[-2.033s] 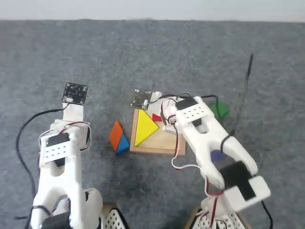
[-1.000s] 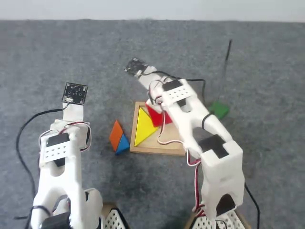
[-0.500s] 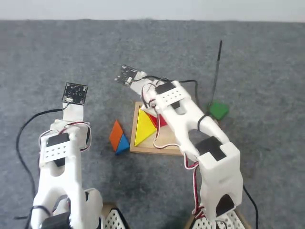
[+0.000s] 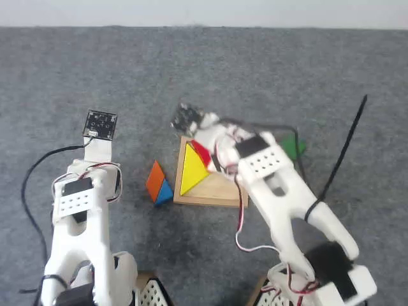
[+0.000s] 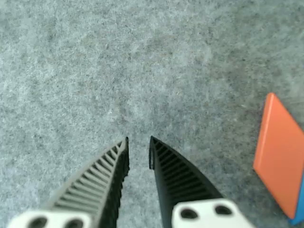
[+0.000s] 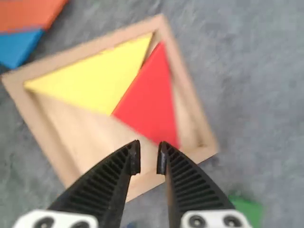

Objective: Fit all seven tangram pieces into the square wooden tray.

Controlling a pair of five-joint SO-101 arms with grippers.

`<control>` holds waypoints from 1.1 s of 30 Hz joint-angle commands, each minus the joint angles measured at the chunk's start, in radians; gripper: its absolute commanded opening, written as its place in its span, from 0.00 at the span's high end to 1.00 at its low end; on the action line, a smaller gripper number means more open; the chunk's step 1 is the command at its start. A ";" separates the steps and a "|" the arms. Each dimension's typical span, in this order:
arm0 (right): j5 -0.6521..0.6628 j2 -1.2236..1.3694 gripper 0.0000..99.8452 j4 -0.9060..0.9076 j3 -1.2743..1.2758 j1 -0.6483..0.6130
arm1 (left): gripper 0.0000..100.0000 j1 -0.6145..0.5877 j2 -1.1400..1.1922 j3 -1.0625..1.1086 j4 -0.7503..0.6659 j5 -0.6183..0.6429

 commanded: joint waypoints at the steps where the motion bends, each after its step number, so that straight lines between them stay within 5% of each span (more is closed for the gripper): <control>1: 0.015 -0.042 0.93 -0.107 0.040 0.012 | 0.93 -0.003 -0.028 -0.002 -0.021 -0.012; 7: 0.043 0.119 0.93 -0.223 0.002 0.065 | 0.93 -0.003 -0.028 -0.002 -0.021 -0.012; 14: 0.077 0.297 0.93 -0.153 -0.158 0.096 | 0.93 -0.003 -0.028 -0.002 -0.021 -0.012; 26: 0.135 0.222 0.93 -0.038 -0.232 0.128 | 0.93 -0.003 -0.028 -0.002 -0.021 -0.012; 33: -0.031 0.150 0.92 -0.177 -0.249 0.087 | 0.93 -0.003 -0.028 -0.002 -0.021 -0.012</control>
